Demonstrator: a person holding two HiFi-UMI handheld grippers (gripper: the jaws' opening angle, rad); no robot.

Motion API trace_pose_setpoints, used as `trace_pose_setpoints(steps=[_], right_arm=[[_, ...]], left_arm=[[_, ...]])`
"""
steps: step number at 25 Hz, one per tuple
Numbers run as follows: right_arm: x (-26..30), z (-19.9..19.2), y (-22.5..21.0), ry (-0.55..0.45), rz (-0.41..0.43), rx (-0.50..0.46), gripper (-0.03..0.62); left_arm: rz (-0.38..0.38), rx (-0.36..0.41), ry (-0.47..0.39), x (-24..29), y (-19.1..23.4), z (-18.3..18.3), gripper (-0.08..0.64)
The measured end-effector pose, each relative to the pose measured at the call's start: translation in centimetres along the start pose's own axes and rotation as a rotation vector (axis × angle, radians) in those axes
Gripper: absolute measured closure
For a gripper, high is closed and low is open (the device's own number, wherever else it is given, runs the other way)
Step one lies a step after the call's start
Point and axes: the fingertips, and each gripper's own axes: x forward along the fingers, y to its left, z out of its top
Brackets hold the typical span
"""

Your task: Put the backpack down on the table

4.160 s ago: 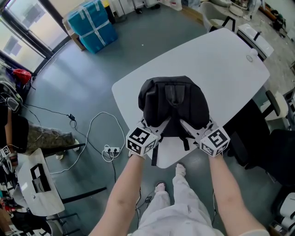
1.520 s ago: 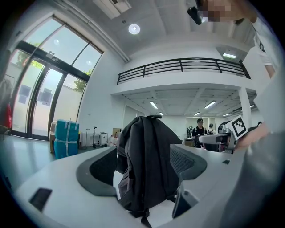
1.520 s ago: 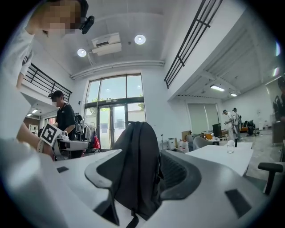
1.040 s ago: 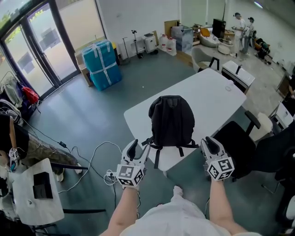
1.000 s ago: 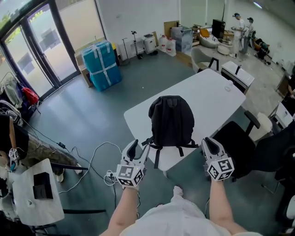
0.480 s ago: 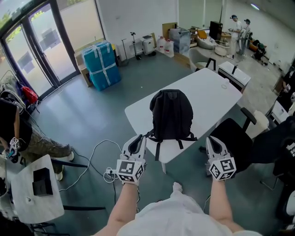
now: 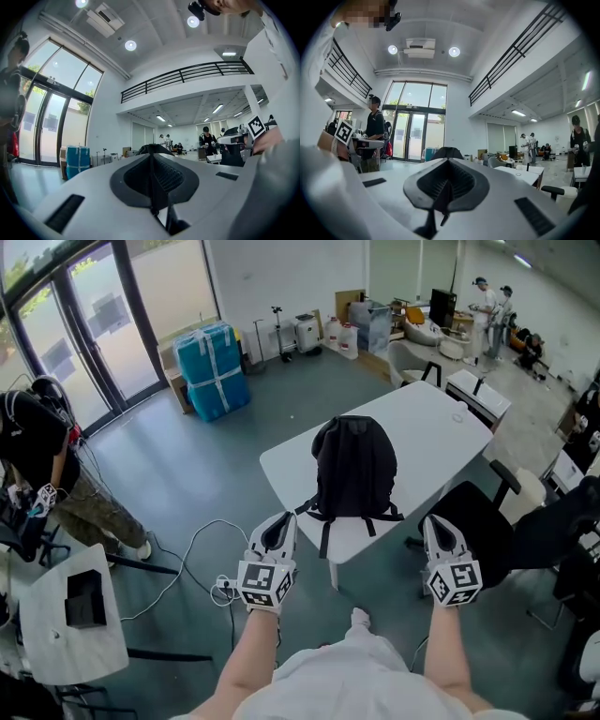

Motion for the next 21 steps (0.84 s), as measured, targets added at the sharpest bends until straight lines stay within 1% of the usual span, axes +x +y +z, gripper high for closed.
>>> trace_pose_setpoints(steps=[10,21], right_arm=[[-0.1,0.8,1.4,-0.009,0.022,-0.012,0.575],[-0.1,1.6,1.0,-0.020,0.019,-0.033,0.575]], left_arm=[[0.011,0.016,-0.007,-1.3,0.6,0.7,0.518],[-0.002,0.017,-0.016,-0.6,0.0,0.8,0.518]])
